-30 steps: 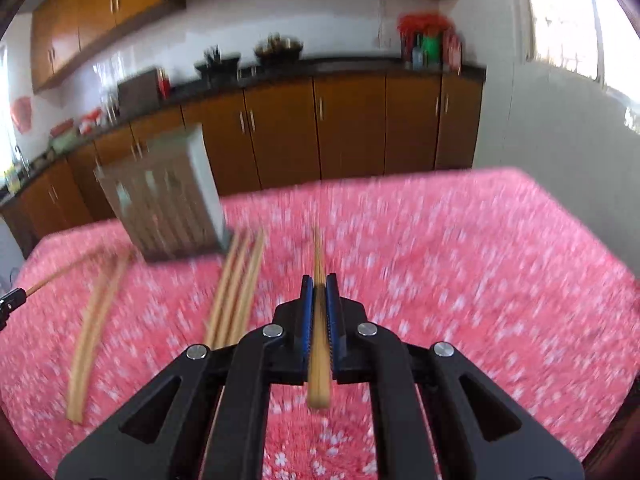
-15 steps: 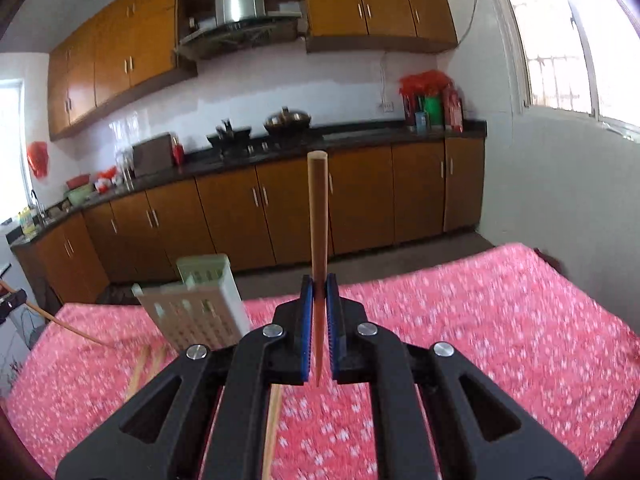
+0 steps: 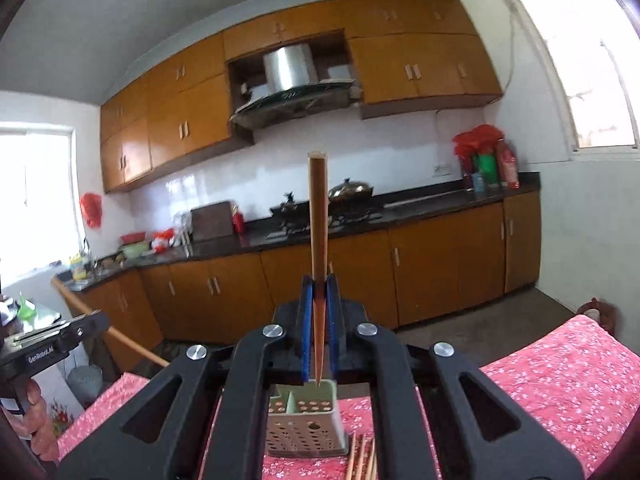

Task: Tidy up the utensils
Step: 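Lift both held chopsticks upright and carry them over the perforated holder, then lower the chopsticks into the holder and open both tools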

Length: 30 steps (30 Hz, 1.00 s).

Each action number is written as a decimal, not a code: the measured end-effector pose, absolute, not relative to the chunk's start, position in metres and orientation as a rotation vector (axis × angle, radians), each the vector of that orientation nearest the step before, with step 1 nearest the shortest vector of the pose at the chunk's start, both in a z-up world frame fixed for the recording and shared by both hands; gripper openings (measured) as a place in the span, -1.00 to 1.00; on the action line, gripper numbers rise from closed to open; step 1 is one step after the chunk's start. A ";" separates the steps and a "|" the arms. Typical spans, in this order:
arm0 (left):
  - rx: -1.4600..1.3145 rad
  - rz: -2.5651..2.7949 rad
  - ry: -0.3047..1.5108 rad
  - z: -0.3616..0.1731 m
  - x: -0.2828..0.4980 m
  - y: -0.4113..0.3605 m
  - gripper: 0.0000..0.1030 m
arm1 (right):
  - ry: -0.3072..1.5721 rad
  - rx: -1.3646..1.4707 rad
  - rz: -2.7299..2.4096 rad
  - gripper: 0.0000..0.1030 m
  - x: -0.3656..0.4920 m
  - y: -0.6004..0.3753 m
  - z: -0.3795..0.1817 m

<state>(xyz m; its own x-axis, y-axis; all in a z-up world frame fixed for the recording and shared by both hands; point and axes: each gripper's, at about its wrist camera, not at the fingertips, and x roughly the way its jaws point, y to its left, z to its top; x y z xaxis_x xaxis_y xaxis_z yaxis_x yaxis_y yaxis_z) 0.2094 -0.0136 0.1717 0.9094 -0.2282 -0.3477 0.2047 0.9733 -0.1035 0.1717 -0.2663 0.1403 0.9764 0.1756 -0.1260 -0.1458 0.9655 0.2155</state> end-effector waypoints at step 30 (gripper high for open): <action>-0.103 -0.104 0.340 0.138 0.206 -0.005 -0.08 | 0.283 0.203 0.104 -0.26 0.173 -0.277 0.114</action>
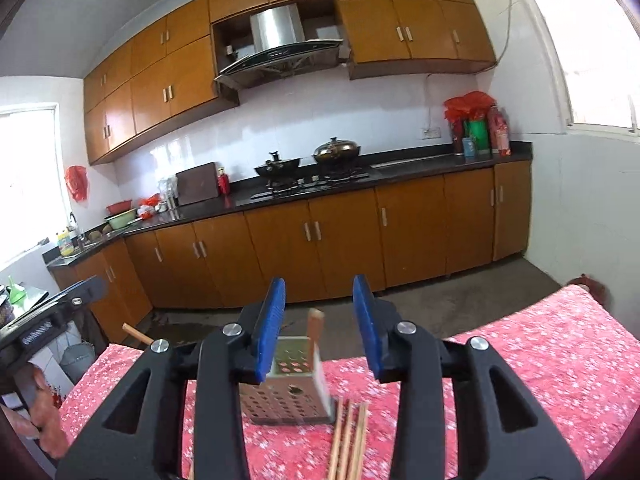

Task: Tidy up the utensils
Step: 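Lower the chopsticks into the holder and open both tools, then close the right tool on another chopstick while the left tool grasps one too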

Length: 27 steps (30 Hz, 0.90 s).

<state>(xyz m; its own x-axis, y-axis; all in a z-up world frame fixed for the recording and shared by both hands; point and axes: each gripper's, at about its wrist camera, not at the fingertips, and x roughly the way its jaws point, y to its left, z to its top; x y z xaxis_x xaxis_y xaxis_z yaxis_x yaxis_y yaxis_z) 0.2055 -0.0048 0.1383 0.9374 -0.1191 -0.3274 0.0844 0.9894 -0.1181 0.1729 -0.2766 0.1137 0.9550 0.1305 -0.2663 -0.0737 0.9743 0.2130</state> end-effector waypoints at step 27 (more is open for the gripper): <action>-0.110 0.018 0.810 -0.064 0.159 0.038 -0.09 | 0.896 0.153 0.083 -0.73 0.167 -0.261 -0.104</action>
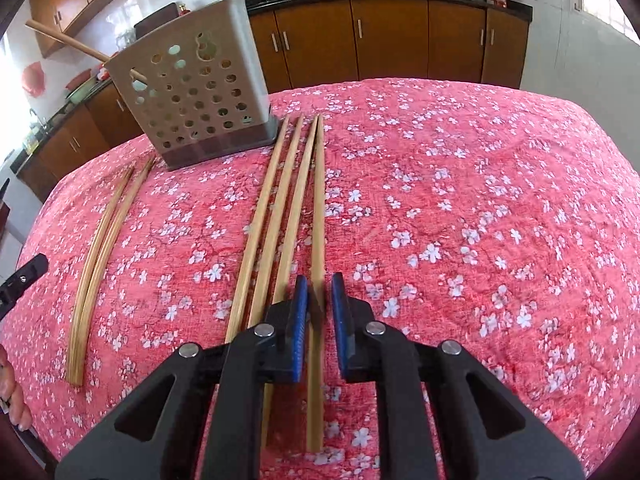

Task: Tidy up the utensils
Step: 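Close the right tool on another chopstick while the left tool grasps one too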

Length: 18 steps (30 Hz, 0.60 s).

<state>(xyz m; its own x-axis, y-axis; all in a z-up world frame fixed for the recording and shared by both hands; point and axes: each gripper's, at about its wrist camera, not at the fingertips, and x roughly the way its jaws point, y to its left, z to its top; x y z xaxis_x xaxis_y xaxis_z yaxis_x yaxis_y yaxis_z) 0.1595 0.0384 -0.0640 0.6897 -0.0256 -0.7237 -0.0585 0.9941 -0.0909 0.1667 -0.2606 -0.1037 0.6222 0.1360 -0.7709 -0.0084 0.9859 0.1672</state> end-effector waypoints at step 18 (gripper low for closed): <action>-0.016 -0.055 0.884 -0.094 0.167 0.012 -0.67 | 0.879 0.150 0.012 -0.84 0.165 -0.273 -0.104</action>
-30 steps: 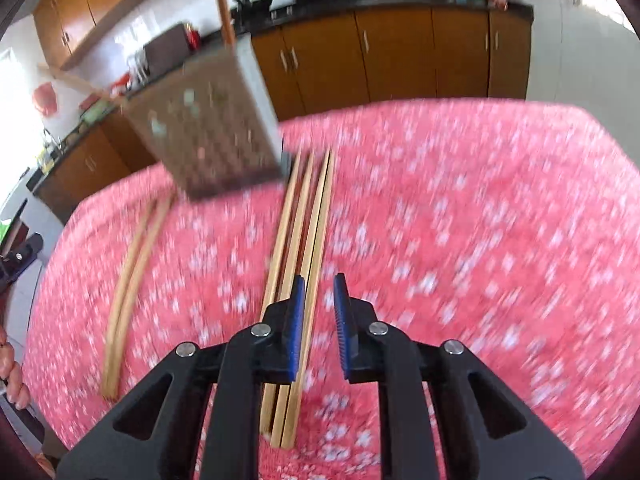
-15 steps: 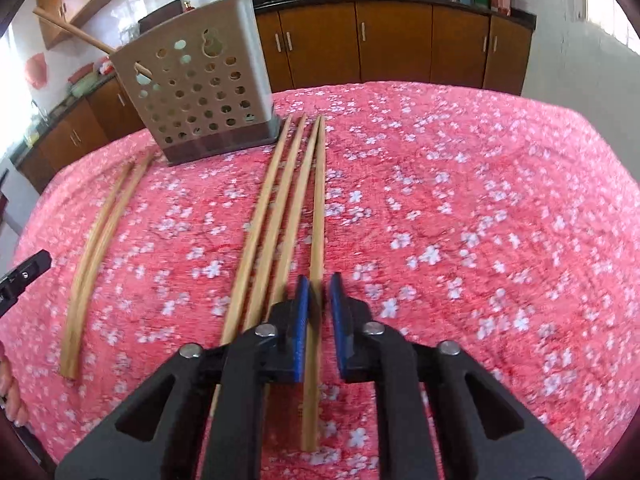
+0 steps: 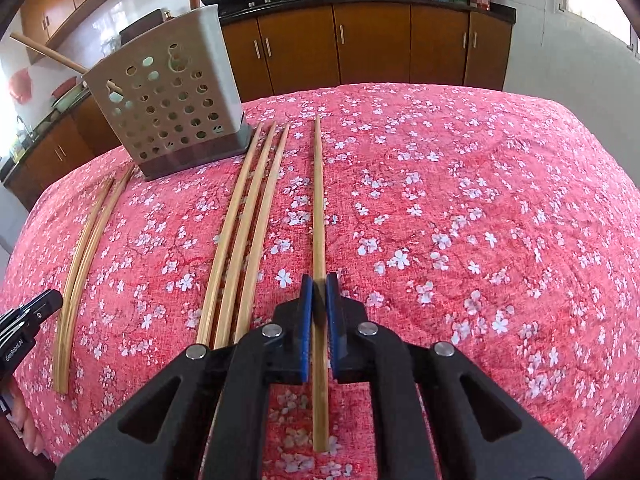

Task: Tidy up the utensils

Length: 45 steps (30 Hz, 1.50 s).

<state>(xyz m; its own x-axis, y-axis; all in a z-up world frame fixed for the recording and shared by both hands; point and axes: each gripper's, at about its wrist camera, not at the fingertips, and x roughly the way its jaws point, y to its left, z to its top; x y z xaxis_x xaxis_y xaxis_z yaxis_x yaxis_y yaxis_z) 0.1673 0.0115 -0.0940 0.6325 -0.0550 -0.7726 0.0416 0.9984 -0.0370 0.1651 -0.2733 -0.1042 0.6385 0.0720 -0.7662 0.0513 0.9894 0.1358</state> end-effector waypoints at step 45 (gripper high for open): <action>-0.084 0.038 0.883 -0.102 0.197 0.062 -0.78 | 0.860 0.112 -0.023 -0.84 0.169 -0.284 -0.105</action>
<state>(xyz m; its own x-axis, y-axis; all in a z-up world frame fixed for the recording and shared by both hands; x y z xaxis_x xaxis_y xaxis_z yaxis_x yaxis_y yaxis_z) 0.1970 0.0622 -0.1017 0.6345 -0.0015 -0.7729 -0.0676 0.9961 -0.0575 0.1693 -0.2836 -0.1053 0.6525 0.0256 -0.7574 0.0652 0.9938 0.0898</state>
